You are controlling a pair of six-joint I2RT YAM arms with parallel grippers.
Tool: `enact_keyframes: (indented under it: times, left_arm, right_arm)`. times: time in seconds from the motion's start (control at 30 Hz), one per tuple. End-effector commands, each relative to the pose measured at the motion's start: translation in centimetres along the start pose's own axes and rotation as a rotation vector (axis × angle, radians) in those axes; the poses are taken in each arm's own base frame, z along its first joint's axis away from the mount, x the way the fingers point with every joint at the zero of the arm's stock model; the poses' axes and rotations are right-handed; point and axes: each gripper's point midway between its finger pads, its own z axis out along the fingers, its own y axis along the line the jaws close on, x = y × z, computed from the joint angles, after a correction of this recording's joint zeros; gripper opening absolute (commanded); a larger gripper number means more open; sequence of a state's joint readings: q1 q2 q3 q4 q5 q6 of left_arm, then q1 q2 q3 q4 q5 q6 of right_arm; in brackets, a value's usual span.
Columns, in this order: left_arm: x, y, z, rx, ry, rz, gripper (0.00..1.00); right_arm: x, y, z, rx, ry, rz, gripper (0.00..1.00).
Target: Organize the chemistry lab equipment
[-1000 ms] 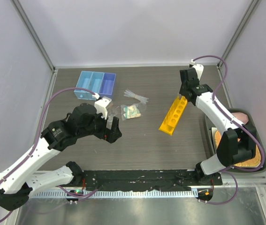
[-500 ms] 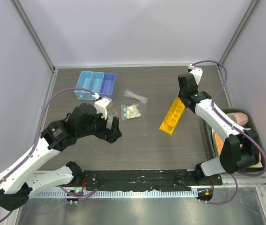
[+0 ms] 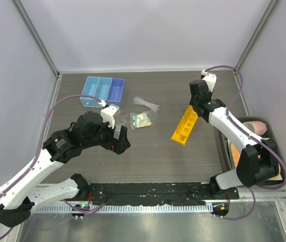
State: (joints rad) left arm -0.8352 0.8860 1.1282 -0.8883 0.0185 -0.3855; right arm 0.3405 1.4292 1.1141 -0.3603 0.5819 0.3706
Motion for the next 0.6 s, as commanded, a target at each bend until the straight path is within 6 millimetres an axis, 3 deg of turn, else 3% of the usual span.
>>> enact_keyframes:
  times: [0.0, 0.13, 0.23, 0.43, 0.57]
  left_arm:
    - [-0.7, 0.0, -0.1, -0.004, -0.021, 0.004, 1.00]
    - [-0.9, 1.2, 0.8, -0.077, -0.023, -0.010, 1.00]
    - [-0.3, 2.3, 2.4, -0.137, -0.004, -0.040, 1.00]
    - [2.2, 5.6, 6.7, -0.338, 0.084, -0.109, 1.00]
    - [3.8, 7.3, 9.5, -0.449, 0.125, -0.168, 0.98]
  right_arm:
    - [-1.1, -0.3, -1.3, 0.004, -0.024, 0.007, 0.49]
    - [-2.9, -0.5, -2.7, 0.014, -0.045, -0.005, 0.65]
    - [-4.8, -1.4, -4.5, 0.031, -0.072, -0.017, 0.70]
    - [-7.2, -1.8, -10.0, -0.026, -0.105, -0.020, 0.72]
    - [-6.9, -2.0, -13.0, -0.064, -0.117, -0.052, 0.72]
